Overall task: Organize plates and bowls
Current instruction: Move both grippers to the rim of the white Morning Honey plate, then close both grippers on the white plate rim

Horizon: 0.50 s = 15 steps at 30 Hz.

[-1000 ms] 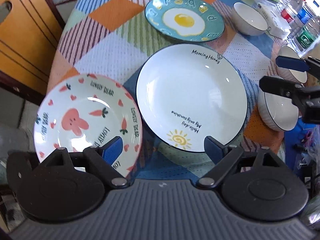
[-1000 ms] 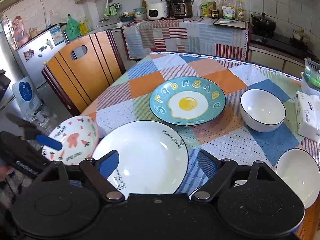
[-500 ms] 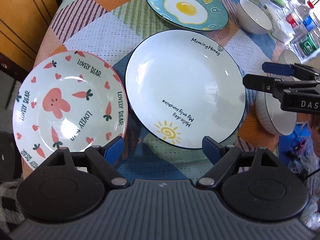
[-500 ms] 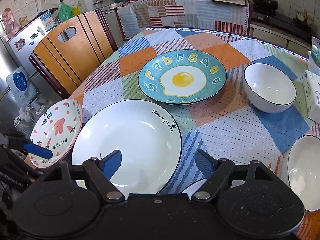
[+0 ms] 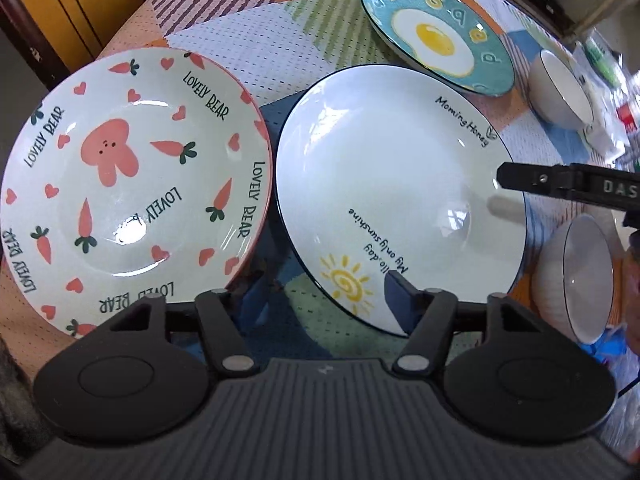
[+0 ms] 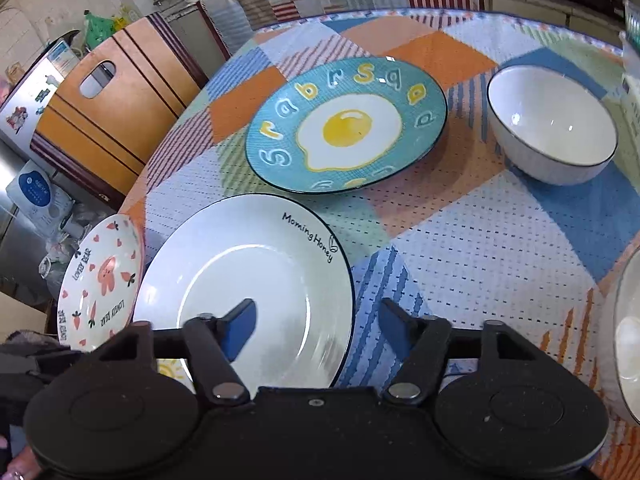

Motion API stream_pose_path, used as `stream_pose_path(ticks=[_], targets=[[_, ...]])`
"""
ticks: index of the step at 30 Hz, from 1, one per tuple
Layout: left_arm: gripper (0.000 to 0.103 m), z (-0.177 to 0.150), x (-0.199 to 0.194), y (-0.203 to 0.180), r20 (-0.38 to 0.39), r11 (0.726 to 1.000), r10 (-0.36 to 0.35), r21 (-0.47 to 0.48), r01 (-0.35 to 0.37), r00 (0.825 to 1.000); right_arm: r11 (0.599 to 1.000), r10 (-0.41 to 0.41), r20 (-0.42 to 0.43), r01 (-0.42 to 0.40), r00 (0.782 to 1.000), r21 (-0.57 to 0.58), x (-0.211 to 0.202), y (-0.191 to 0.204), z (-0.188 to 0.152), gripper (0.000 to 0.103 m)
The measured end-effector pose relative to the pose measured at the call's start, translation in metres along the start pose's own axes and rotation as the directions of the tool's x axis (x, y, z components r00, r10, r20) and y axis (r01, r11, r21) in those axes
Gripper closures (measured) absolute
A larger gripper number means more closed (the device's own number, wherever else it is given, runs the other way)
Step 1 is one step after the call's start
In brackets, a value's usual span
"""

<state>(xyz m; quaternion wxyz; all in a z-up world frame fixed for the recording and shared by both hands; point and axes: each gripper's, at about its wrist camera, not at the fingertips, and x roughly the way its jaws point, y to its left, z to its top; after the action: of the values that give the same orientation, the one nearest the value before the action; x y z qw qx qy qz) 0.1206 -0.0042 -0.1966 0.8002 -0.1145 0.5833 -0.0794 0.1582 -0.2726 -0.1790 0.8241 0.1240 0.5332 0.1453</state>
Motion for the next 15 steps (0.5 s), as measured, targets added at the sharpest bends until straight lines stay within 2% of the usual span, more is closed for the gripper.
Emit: stream_pose_path(ticks=[2,6,7,9,10,15], targets=[[0.048,0.001,0.007,0.001,-0.008,1.0,0.005,-0.02,-0.005,1.0,1.0,0.011,-0.02,-0.01,1.0,0.012,0.008,-0.004,0.003,0.047],[0.054,0.001,0.01,-0.007,0.025,1.0,0.023,-0.018,-0.022,0.999,1.0,0.023,-0.048,-0.022,0.999,0.018,0.018,-0.01,0.006,0.055],[0.063,0.001,0.01,-0.008,0.038,1.0,0.024,-0.022,-0.023,0.999,0.999,0.035,-0.053,-0.034,0.998,0.025,0.019,-0.011,0.006,0.061],[0.066,0.002,0.01,-0.01,0.053,0.999,0.037,-0.017,-0.036,0.998,0.998,0.044,-0.067,-0.041,0.997,0.038,0.023,-0.015,0.007,0.075],[0.066,0.003,0.01,-0.01,0.056,0.999,0.04,-0.02,-0.039,0.998,0.999,0.026,-0.072,-0.024,0.997,0.032,0.025,-0.016,0.007,0.088],[0.069,0.0,0.009,-0.01,0.081,0.998,0.052,-0.024,-0.051,0.995,0.993,0.091,-0.075,-0.084,0.993,0.085,0.03,-0.027,0.008,0.087]])
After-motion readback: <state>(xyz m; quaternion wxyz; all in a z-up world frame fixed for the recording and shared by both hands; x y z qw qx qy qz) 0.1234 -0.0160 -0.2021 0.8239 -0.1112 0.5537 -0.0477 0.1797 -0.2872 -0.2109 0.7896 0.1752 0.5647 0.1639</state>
